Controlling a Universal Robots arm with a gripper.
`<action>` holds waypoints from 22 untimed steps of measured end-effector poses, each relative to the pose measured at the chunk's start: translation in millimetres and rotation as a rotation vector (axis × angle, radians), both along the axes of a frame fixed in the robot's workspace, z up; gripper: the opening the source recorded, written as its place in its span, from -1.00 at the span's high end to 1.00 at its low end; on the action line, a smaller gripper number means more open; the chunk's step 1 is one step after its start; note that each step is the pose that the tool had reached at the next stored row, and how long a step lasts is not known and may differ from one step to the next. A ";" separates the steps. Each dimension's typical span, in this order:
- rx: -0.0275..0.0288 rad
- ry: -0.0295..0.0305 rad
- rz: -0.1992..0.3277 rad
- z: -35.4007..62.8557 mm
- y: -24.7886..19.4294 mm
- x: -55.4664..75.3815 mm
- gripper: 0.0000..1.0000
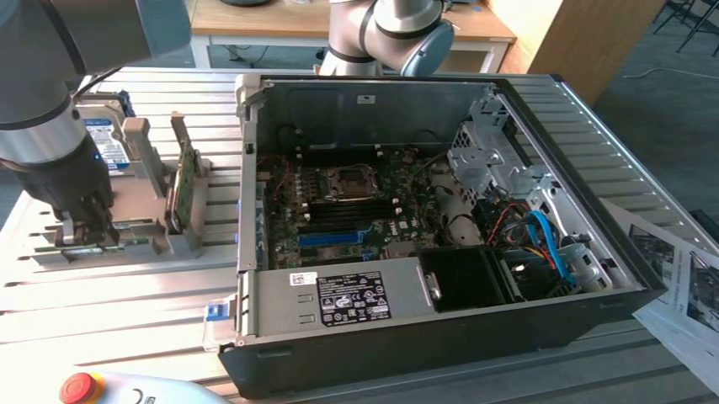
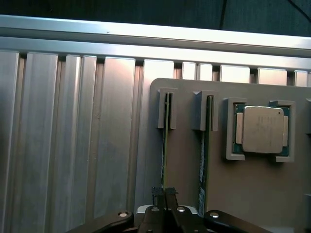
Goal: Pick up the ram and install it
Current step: 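Pick up the ram and move it above insertion slot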
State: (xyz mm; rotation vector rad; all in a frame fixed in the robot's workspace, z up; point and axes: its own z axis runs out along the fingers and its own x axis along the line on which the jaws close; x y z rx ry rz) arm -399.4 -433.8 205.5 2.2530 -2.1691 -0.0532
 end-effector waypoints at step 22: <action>-0.0016 -0.0002 0.000 26.1 0.0 0.1 0.76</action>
